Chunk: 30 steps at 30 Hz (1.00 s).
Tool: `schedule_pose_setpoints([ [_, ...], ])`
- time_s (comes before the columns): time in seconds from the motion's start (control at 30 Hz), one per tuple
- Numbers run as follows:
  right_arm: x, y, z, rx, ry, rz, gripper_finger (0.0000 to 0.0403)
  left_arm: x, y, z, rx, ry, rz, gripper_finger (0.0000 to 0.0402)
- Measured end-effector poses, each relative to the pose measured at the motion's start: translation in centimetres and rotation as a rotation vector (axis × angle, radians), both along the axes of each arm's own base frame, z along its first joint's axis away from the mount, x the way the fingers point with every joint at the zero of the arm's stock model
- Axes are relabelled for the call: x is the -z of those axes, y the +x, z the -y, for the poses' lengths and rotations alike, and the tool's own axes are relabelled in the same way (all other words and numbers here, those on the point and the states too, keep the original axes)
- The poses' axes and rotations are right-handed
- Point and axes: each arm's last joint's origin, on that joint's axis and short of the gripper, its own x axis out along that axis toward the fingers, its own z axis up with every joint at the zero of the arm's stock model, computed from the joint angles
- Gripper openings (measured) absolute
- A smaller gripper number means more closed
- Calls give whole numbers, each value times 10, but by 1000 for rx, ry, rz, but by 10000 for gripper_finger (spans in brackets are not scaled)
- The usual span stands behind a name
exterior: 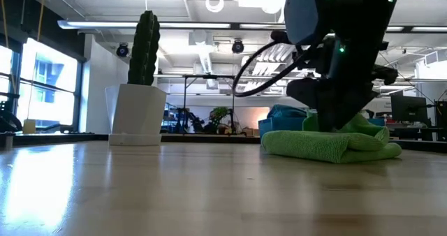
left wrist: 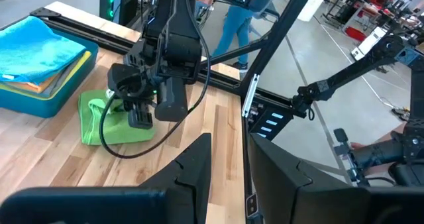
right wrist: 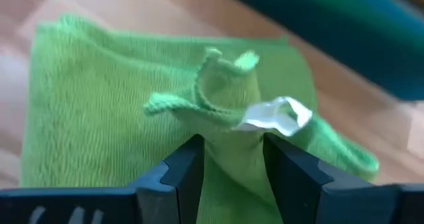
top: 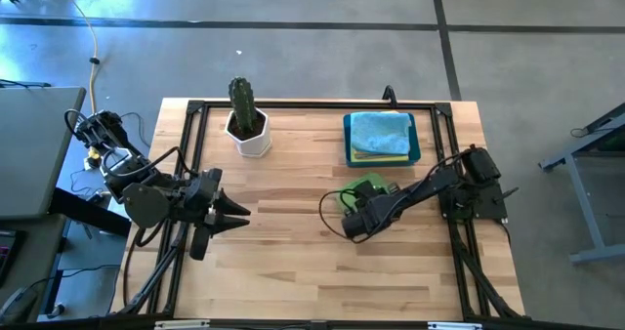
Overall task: Fold microfiber towels
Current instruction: Fold the green microfiber cloth, then put the folded green microfiber cloth into the blue bin
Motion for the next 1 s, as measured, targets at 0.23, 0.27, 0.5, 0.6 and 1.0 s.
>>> schedule_pose_setpoints([
  [0.23, -9, -22, 19, 149, -131, -193, 149, 0, 0, 0, -1, -3, 0, 90],
  [0.27, -12, -27, 23, 190, -141, -240, 149, 0, 0, 0, -2, -4, 0, 90],
  [0.5, -34, -30, 19, 203, -147, -322, 149, 0, 0, 0, -7, -17, 1, 90],
  [0.6, -45, -18, 6, 117, -145, -222, 149, 0, 0, 0, -15, -14, 3, 90],
  [1.0, -46, 17, -49, -440, 121, -50, 167, 0, 0, 1, 3, -32, -3, 90],
])
